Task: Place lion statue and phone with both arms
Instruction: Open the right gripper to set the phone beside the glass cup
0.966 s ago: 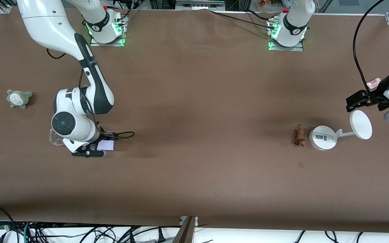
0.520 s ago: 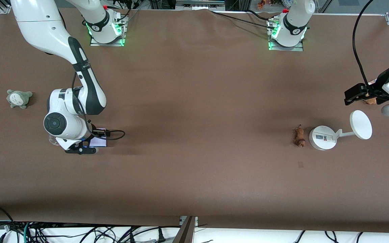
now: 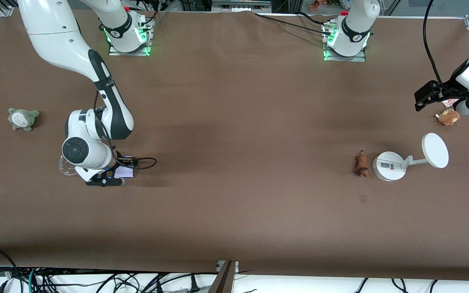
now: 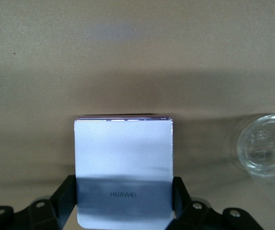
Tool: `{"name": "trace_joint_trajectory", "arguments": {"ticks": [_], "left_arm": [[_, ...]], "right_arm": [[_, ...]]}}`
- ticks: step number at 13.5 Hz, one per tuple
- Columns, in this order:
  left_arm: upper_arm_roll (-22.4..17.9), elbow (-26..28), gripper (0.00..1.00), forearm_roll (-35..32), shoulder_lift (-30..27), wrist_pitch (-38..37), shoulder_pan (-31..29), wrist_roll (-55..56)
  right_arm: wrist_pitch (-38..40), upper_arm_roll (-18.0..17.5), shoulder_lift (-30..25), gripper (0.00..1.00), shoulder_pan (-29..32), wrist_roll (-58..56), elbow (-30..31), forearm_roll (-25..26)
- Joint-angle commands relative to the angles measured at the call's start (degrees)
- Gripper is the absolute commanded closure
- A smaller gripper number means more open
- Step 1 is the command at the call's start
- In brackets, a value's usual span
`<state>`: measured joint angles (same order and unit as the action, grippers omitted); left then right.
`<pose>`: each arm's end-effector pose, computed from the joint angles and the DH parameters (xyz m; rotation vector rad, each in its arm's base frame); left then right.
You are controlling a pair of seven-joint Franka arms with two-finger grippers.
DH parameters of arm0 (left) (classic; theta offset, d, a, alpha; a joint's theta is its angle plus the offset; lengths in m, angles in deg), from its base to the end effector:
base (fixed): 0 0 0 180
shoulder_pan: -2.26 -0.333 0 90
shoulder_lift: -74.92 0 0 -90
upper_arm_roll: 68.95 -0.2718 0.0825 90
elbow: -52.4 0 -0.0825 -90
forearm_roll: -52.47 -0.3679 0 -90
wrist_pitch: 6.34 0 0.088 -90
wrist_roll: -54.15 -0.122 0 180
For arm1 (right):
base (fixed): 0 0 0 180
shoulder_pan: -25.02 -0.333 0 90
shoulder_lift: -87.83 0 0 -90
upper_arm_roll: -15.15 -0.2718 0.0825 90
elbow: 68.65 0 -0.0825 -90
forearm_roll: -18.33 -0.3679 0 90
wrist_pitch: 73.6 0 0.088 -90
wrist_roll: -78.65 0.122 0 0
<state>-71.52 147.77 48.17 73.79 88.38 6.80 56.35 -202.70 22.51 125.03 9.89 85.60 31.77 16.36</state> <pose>0.5391 -0.0098 0.5405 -3.0680 0.0028 -0.0169 0.6028 0.0854 0.1526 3.0626 0.0169 -0.2070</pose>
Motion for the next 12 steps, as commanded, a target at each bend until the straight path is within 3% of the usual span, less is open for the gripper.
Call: {"name": "trace_joint_trajectory", "arguments": {"ticks": [1, 7, 9, 12], "left_arm": [[-0.6, 0.6, 0.00, 1.2, -0.5, -0.3, 0.5, -1.4], [-0.5, 0.5, 0.00, 1.2, -0.5, -0.3, 0.6, -1.4], [-0.5, 0.5, 0.00, 1.2, -0.5, -0.3, 0.6, -1.4], [-0.5, 0.5, 0.00, 1.2, -0.5, -0.3, 0.7, -1.4]], "right_arm": [[-0.6, -0.4, -0.7, 0.01, 0.2, -1.0, 0.8, -0.7], [2.3, -0.1, -4.4, 0.00, 0.1, -6.0, -2.3, -0.4], [8.0, 0.2, -5.8, 0.00, 0.1, -6.1, -6.7, 0.4], [22.4, 2.0, -6.2, 0.00, 0.2, -6.8, -18.0, 0.5]]}}
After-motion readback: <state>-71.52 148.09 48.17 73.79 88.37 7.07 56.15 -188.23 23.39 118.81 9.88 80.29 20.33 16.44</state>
